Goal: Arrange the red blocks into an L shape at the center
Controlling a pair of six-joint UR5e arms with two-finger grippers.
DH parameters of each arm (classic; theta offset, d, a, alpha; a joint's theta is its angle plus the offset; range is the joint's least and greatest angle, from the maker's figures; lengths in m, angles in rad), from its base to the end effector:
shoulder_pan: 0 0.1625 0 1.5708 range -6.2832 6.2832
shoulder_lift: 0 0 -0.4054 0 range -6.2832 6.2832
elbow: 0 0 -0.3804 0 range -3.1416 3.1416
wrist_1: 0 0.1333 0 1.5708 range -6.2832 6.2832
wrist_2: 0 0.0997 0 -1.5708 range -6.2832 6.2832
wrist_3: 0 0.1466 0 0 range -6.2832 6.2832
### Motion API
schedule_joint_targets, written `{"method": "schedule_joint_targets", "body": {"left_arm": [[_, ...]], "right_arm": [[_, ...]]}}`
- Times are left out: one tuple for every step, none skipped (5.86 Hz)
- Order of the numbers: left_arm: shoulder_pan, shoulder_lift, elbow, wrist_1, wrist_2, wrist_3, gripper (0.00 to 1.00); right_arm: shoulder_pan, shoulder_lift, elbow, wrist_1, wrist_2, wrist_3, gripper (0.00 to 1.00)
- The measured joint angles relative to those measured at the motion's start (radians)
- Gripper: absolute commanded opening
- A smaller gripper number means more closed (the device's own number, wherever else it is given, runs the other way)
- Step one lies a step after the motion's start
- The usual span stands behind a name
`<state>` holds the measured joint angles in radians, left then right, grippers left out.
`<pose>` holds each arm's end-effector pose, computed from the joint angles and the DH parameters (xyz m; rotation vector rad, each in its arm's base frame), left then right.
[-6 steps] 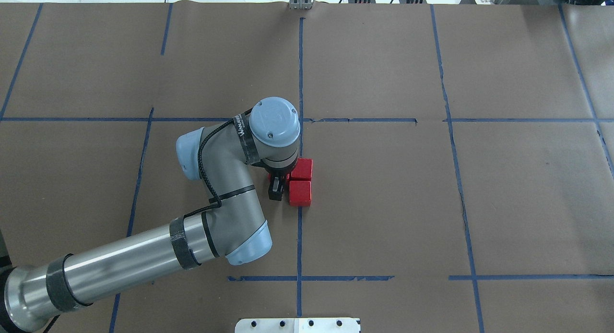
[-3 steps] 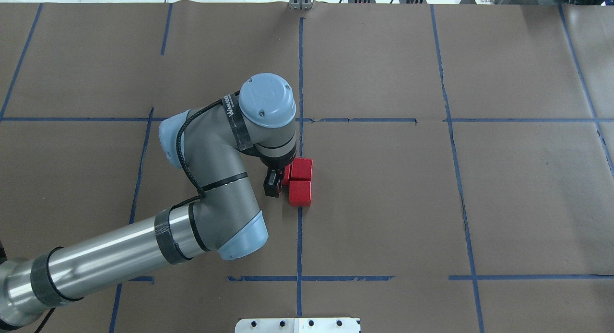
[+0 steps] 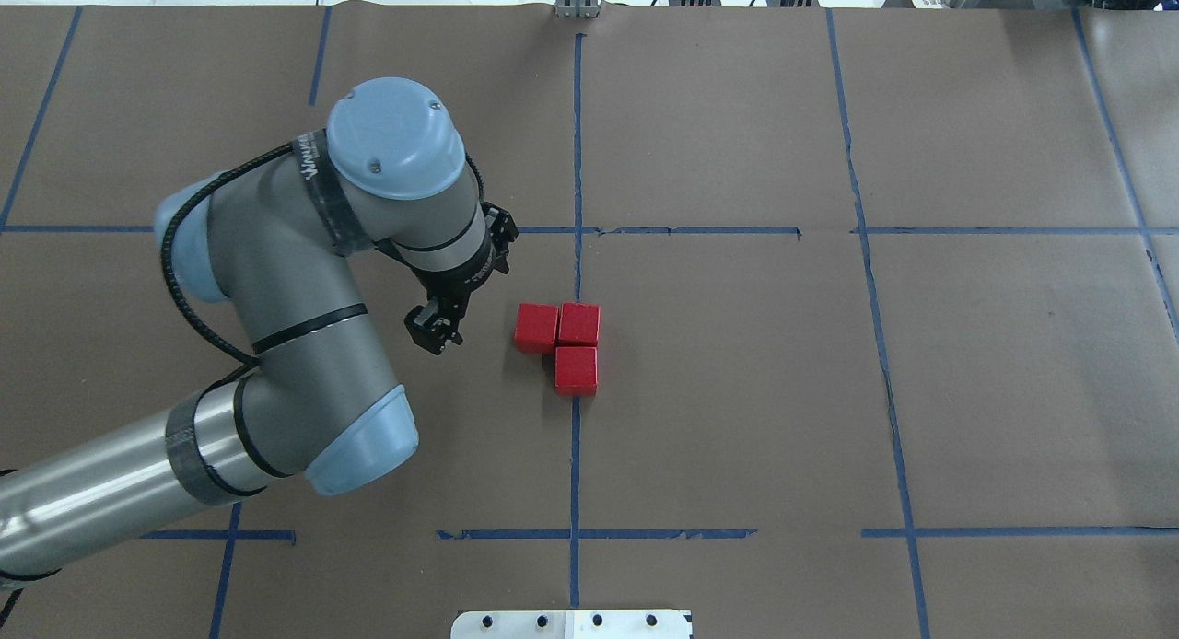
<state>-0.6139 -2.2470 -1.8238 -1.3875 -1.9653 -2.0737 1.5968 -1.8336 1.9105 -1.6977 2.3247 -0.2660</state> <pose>0.4841 -0.4353 0.2057 -0.3468 0.7834 -0.9038 0.0425 -0.3672 0.6365 0.0627 -0.7541 -0.2096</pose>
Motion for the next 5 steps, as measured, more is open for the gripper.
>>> {"method": "schedule_joint_targets", "body": {"left_arm": [[-0.04,0.102,-0.097,0.002,-0.008,0.273,1.0],[-0.099,0.2,-0.164,0.003,-0.042,0.569,1.0],[-0.176,0.281,-0.186,0.003,-0.093,0.851,1.0],[-0.29,0.375,-0.189,0.002,-0.152,1.172,1.0],[-0.421,0.471,-0.185,-0.001,-0.218,1.455,1.0]], "right_arm": [[0.0,-0.005,0.0,0.0,-0.001,0.035,1.0],[0.0,-0.004,0.001,0.001,-0.002,0.082,1.0],[0.0,-0.002,0.001,0.001,-0.002,0.105,1.0],[-0.001,0.0,0.001,0.001,-0.002,0.112,1.0],[-0.001,0.001,0.001,0.001,-0.001,0.114,1.0]]}}
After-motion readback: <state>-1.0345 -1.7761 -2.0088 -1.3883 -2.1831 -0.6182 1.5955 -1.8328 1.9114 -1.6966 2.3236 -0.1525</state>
